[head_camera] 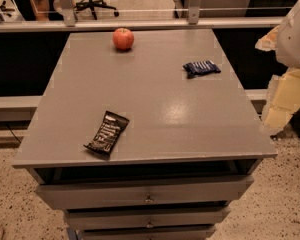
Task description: Move rxbar chocolate near rxbar blueberry
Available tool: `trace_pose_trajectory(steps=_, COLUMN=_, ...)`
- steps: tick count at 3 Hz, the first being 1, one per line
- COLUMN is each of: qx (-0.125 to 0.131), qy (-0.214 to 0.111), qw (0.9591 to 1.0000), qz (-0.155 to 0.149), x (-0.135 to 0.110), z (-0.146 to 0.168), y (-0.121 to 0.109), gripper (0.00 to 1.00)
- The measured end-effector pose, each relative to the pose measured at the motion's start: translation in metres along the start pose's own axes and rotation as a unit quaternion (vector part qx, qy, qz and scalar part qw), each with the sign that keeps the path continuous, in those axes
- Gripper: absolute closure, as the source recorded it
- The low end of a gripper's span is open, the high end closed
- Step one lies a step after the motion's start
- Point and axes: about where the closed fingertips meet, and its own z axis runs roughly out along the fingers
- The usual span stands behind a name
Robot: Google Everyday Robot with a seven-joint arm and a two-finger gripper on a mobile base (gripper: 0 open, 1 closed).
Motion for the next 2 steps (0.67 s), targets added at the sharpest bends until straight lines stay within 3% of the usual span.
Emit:
trace_pose_trajectory(steps=1, qx=0.000, qy=0.000, qw=1.0000, qz=0.000, x=0.000, z=0.000, y=0.000, gripper=0.00)
trace_pose_trajectory(steps=2, qx=0.004, qy=-0.028, qw=0.9986, qz=-0.044, x=-0.039, z=0.018, y=-0.002, gripper=0.00)
